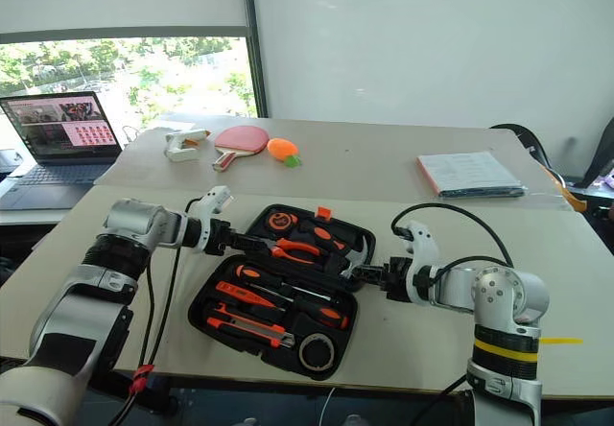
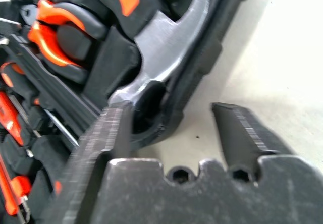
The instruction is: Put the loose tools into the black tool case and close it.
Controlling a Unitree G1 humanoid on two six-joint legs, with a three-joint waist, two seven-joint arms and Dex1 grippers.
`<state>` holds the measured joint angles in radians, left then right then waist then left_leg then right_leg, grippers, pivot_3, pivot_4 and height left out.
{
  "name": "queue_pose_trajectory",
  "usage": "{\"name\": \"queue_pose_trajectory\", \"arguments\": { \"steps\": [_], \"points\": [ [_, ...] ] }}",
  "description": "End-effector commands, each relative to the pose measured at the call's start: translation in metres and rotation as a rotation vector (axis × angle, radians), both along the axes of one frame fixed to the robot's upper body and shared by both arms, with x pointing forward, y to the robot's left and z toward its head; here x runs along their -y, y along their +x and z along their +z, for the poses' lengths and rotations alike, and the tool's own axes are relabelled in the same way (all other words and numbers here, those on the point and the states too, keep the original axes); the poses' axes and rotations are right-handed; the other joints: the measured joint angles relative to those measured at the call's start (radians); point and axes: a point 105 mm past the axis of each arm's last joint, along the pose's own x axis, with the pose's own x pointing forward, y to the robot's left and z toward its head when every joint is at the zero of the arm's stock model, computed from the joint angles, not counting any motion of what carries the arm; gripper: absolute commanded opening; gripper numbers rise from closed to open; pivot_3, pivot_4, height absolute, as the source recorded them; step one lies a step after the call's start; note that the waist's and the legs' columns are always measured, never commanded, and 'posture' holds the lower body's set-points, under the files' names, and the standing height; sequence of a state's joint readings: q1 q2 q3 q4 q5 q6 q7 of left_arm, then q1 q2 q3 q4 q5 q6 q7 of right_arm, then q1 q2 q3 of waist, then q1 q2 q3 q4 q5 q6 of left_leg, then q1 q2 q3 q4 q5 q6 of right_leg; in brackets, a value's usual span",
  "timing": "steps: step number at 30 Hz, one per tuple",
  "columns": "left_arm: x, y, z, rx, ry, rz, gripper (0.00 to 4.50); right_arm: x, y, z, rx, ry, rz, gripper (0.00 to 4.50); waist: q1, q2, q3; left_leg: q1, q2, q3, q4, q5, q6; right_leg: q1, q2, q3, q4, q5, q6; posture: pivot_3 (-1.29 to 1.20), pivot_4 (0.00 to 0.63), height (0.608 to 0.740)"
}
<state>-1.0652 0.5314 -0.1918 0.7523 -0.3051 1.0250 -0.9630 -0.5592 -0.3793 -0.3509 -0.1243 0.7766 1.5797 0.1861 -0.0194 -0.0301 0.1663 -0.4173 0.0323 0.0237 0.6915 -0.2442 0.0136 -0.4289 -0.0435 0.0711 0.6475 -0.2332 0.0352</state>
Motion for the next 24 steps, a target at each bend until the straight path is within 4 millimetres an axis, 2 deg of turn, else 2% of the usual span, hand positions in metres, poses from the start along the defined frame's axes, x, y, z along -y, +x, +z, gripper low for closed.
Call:
{"name": "queue_pose_trajectory", "arguments": {
  "steps": [1,2,5,8,9,10,16,19,24],
  "points": [
    [0.004,0.004,0.015,0.032,-0.023,-0.013,3.11,0.001,0.008,0.01,0.052,-0.009,-0.003,1.36,-0.001,0.0,0.0,0.0,0.0,0.0,0.0,0.0,0.0,0.0,0.0,0.0,0.0,0.0,0.0,0.0,0.15,0.737],
    [0.003,0.004,0.015,0.025,-0.029,-0.009,2.63,0.001,0.008,0.009,0.054,-0.014,-0.002,0.92,-0.001,0.0,0.0,0.0,0.0,0.0,0.0,0.0,0.0,0.0,0.0,0.0,0.0,0.0,0.0,0.0,0.15,0.737],
    [-0.001,0.003,0.019,0.02,-0.048,-0.005,1.63,0.001,0.009,0.009,0.06,-0.018,0.002,0.03,0.001,0.0,0.0,0.0,0.0,0.0,0.0,0.0,0.0,0.0,0.0,0.0,0.0,0.0,0.0,0.0,0.15,0.737],
    [-0.006,0.003,0.02,0.014,-0.052,0.005,0.67,0.001,0.009,0.008,0.069,-0.026,0.011,0.0,0.002,0.0,0.0,0.0,-0.001,-0.001,0.002,0.0,0.0,0.002,-0.001,0.0,0.0,0.001,0.001,0.0,0.15,0.737],
    [-0.007,0.003,0.02,0.014,-0.05,0.004,0.2,0.001,0.009,0.008,0.071,-0.029,0.015,0.0,0.003,0.0,0.0,0.0,-0.001,-0.001,0.002,0.0,0.0,0.002,-0.001,0.0,0.0,0.001,0.002,0.0,0.15,0.737],
    [-0.008,0.002,0.02,0.014,-0.05,0.004,0.03,0.001,0.009,0.008,0.072,-0.03,0.017,0.0,0.001,0.0,0.0,0.001,-0.001,-0.001,0.002,0.0,0.0,0.002,-0.001,0.0,0.0,0.001,0.002,0.0,0.15,0.737],
    [-0.007,-0.001,0.02,0.005,-0.073,-0.007,0.03,-0.005,0.009,0.012,0.116,-0.039,0.053,0.0,-0.002,0.0,0.0,0.002,0.0,-0.001,0.002,0.0,0.0,0.003,0.0,0.0,0.0,0.001,0.002,0.0,0.15,0.737],
    [-0.003,-0.002,0.02,0.023,-0.082,-0.028,0.03,-0.007,0.015,0.021,0.205,-0.061,0.063,0.0,-0.004,0.0,0.0,0.002,0.0,-0.001,0.002,0.0,0.0,0.003,0.0,0.0,0.0,0.001,0.002,0.0,0.15,0.737],
    [0.007,0.0,0.031,0.115,-0.142,-0.048,0.03,-0.005,0.025,0.039,0.376,-0.099,0.05,0.0,-0.002,0.0,0.0,0.001,-0.001,-0.001,0.002,0.0,0.0,0.002,0.0,0.0,0.0,0.001,0.002,0.0,0.15,0.737]
  ]
}}
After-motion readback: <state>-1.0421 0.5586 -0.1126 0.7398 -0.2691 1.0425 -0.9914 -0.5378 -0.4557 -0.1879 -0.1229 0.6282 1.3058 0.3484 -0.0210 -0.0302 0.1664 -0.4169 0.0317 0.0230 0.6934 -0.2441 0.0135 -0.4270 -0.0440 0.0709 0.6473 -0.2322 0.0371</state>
